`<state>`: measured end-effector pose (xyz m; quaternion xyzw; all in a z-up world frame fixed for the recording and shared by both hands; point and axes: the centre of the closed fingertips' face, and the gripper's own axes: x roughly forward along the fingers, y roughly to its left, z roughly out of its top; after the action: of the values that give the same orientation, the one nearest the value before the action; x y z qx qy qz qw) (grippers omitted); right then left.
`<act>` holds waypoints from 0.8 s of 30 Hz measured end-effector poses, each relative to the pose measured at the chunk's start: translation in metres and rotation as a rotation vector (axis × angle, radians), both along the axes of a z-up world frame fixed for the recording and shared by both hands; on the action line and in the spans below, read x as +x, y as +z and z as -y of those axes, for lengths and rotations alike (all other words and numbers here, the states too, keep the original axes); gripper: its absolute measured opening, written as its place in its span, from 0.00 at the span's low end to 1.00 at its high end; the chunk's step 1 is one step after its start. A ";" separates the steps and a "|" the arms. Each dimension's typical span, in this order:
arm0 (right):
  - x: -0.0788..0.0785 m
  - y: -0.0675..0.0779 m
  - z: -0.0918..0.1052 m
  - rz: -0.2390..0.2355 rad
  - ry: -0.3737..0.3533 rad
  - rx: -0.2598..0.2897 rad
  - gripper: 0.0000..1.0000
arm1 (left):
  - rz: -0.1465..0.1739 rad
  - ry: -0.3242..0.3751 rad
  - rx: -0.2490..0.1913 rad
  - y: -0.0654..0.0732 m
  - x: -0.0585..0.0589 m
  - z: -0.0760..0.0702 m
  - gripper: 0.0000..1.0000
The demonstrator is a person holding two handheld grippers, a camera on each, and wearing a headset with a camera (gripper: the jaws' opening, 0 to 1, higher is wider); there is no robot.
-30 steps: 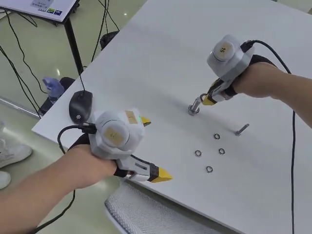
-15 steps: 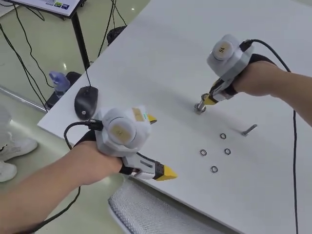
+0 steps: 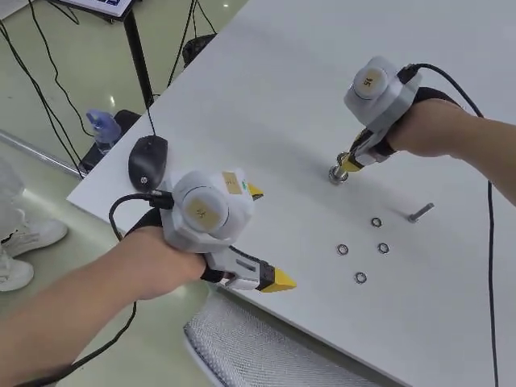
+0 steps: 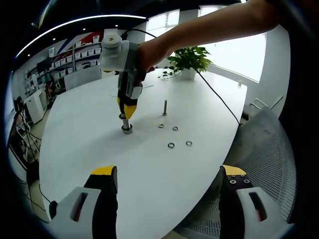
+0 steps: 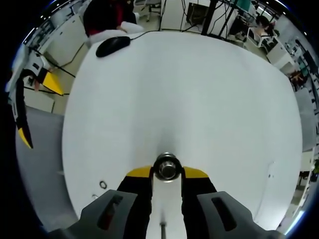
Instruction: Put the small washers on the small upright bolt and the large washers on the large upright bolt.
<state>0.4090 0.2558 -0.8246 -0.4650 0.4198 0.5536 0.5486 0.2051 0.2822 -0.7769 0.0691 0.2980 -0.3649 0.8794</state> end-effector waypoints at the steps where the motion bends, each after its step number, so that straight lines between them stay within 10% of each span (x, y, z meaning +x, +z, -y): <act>1: 0.000 -0.002 0.000 0.000 0.000 -0.004 0.21 | 0.000 -0.002 -0.001 0.000 0.000 0.000 0.84; 24: -0.012 -0.023 0.002 -0.013 0.004 -0.045 0.22 | -0.006 -0.031 0.014 -0.001 -0.001 0.003 0.82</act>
<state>0.3967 0.2535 -0.8472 -0.4747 0.4349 0.5479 0.5342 0.2040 0.2791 -0.7781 0.0789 0.3020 -0.3765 0.8722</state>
